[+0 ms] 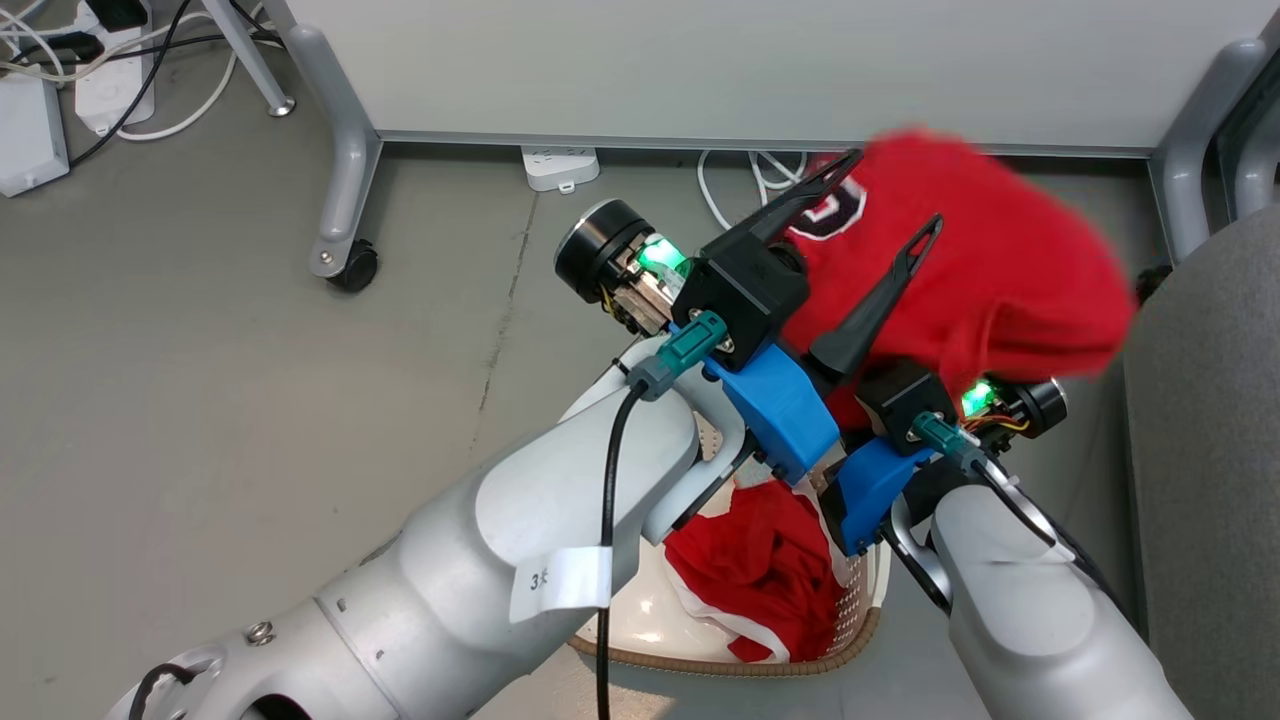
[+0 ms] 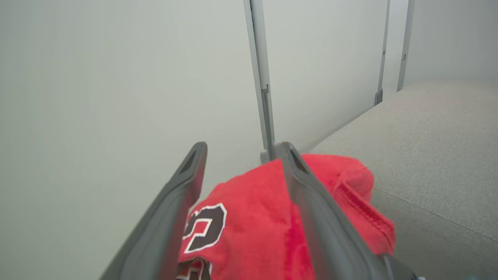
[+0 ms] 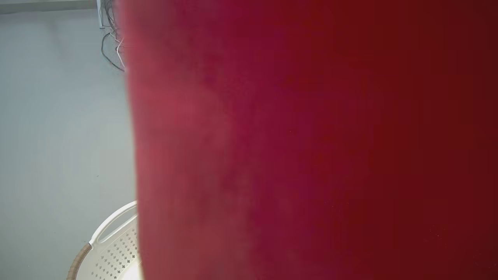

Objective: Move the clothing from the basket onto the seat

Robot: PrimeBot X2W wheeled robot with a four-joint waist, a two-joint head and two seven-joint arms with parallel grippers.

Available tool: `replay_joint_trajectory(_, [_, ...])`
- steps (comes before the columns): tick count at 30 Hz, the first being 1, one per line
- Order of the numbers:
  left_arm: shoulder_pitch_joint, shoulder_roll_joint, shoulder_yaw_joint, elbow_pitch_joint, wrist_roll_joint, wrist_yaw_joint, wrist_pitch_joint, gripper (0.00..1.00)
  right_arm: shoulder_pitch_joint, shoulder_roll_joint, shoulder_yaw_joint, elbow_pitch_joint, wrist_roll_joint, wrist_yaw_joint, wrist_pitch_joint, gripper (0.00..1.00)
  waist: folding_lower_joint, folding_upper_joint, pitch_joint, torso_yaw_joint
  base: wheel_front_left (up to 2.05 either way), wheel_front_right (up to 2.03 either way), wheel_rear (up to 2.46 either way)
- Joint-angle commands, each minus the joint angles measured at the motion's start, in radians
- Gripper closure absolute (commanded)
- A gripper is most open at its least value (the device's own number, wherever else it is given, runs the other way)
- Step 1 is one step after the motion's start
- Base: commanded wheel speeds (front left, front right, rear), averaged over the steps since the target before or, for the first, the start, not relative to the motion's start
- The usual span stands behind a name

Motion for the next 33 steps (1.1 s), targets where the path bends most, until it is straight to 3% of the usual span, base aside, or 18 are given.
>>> replay_joint_trajectory(1, [0.001, 0.000, 0.006, -0.003, 0.006, 0.005, -0.005, 0.00, -0.001, 0.002, 0.004, -0.003, 0.009, 0.000, -0.003, 1.00, -0.0001, 0.0000, 0.000, -0.001, 0.00, 0.00, 0.00])
replay_joint_trajectory(20, [0.019, 0.000, 0.031, 0.027, 0.042, 0.000, -0.005, 0.00, 0.019, 0.001, -0.024, -0.035, 0.038, 0.000, -0.003, 1.00, -0.0001, 0.0000, 0.005, -0.050, 0.00, 0.00, 0.00])
replay_joint_trajectory(33, [0.048, 0.008, 0.096, 0.081, 0.107, -0.024, -0.005, 0.00, 0.038, 0.001, -0.123, -0.146, 0.039, 0.000, -0.004, 1.00, -0.0001, 0.0000, 0.027, -0.167, 0.00, 0.00, 0.00])
